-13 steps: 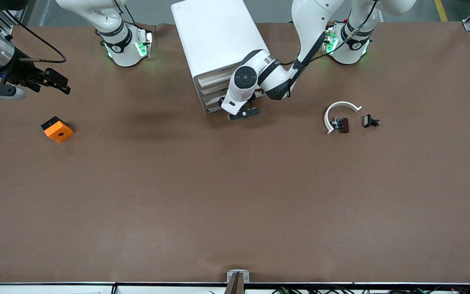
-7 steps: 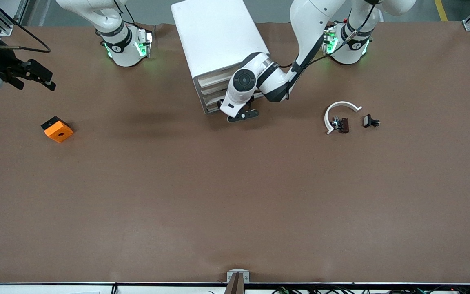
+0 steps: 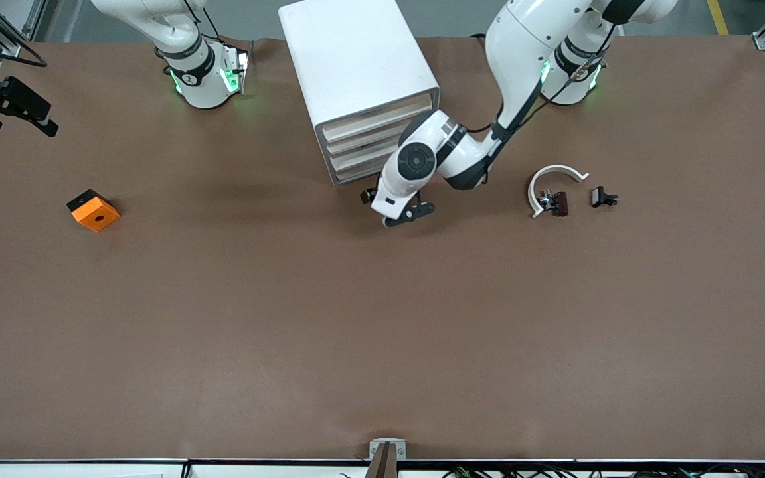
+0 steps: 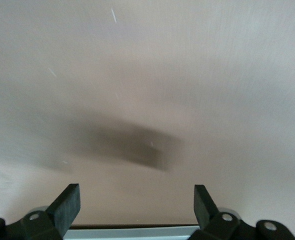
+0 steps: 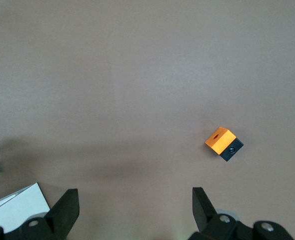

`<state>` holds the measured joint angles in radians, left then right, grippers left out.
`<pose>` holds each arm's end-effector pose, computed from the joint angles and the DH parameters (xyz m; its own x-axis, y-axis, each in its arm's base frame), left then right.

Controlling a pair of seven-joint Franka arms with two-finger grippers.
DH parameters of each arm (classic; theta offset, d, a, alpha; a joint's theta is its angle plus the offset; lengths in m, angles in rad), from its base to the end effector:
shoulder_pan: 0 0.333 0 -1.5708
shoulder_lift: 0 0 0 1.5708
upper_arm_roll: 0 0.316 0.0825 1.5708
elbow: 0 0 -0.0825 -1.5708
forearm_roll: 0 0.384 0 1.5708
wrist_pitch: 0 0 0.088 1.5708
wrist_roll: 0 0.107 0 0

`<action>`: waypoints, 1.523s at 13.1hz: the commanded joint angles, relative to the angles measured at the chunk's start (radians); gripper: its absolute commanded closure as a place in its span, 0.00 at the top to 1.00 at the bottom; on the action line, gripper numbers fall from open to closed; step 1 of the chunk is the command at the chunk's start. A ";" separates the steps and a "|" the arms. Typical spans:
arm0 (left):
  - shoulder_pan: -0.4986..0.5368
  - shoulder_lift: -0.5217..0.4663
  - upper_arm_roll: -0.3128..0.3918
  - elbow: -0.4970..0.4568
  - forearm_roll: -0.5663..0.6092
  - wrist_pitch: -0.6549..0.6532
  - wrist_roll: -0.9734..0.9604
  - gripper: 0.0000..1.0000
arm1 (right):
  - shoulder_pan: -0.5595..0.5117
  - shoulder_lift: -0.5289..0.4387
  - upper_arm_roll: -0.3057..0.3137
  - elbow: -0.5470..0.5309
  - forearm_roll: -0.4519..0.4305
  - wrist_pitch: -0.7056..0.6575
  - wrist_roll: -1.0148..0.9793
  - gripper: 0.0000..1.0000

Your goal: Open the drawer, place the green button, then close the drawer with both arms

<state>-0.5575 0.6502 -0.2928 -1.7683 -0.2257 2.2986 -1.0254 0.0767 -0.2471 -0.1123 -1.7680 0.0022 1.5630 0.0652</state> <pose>0.4366 -0.4835 0.2013 0.8744 0.3433 -0.3430 0.3821 -0.9227 0.0506 0.4745 -0.0239 0.6571 0.9944 -0.0983 0.0386 -0.0971 -0.9948 -0.0322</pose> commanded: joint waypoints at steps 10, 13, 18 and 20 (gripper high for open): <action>0.456 -0.240 -0.017 0.142 0.294 -0.269 0.282 1.00 | -0.015 0.051 0.010 0.068 -0.010 -0.021 -0.010 1.00; 0.557 -0.311 -0.016 0.142 0.328 -0.306 0.396 1.00 | -0.014 0.051 0.011 0.071 -0.007 -0.021 -0.007 1.00; 0.692 -0.414 -0.017 0.242 0.330 -0.486 0.496 1.00 | -0.015 0.052 0.011 0.070 -0.004 -0.023 -0.010 1.00; 0.724 -0.441 -0.015 0.295 0.327 -0.597 0.585 1.00 | -0.015 0.052 0.011 0.074 -0.004 -0.023 -0.010 1.00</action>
<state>0.1372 0.2339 -0.2950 -1.5194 0.0849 1.7904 -0.5017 0.0758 -0.2060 -0.1103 -1.7216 0.0022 1.5575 0.0652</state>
